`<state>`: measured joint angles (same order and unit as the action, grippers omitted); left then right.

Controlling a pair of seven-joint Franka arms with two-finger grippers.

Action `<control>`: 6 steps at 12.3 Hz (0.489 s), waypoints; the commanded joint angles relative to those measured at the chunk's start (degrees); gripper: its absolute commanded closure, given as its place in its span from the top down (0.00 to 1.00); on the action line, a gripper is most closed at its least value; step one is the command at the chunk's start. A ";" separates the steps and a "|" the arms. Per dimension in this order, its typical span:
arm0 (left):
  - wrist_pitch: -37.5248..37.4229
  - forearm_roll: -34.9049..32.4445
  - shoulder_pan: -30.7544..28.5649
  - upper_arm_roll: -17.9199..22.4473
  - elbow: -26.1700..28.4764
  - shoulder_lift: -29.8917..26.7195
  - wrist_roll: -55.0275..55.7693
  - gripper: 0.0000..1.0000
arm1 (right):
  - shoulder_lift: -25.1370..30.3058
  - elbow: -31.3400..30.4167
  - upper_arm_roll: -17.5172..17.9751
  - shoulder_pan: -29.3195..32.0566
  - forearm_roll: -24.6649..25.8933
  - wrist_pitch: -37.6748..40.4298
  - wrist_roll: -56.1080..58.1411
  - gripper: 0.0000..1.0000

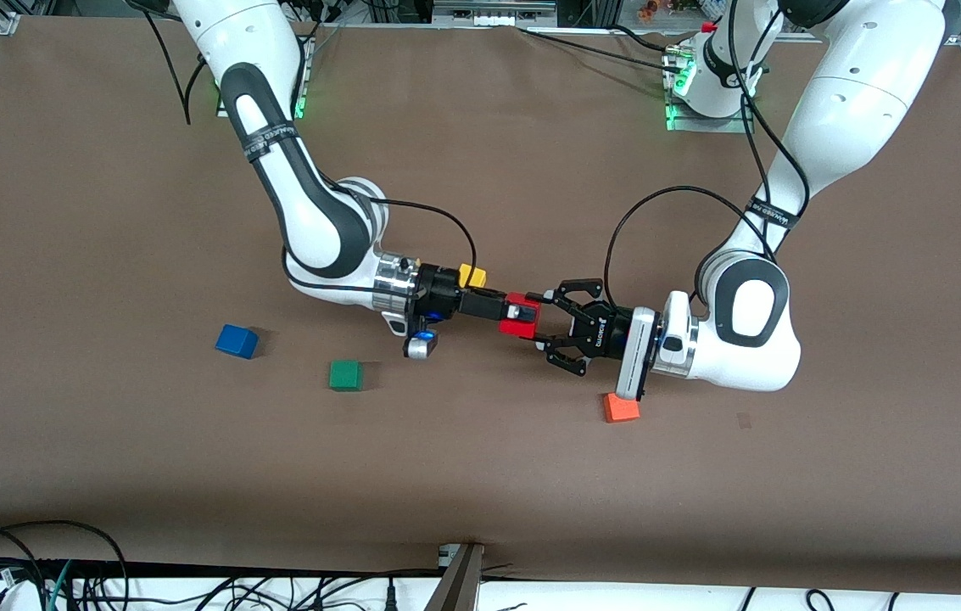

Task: Pass red block to right arm, stack on blue
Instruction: 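Grasp the red cube with the right gripper from the left gripper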

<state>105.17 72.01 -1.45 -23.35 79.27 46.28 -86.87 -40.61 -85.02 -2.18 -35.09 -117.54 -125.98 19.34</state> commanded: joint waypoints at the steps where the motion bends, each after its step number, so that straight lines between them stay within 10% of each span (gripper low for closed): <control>1: 0.56 1.47 -0.14 -0.03 1.50 -1.45 -0.15 0.00 | 0.80 -0.32 0.15 0.98 -1.73 -0.67 0.78 0.83; 3: 0.56 1.47 -0.14 -0.03 1.50 -1.37 -0.15 0.00 | 0.80 -0.32 0.15 0.90 -1.73 -0.76 1.40 0.39; 6: 0.56 1.47 -0.05 -0.03 1.50 -1.37 -0.15 0.00 | 0.80 -0.23 0.15 0.64 -1.55 -1.11 1.58 0.07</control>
<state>105.23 72.48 -1.56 -23.33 79.19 46.17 -87.25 -40.63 -85.23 -2.26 -34.11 -117.74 -126.31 18.99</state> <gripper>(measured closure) 0.445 0.410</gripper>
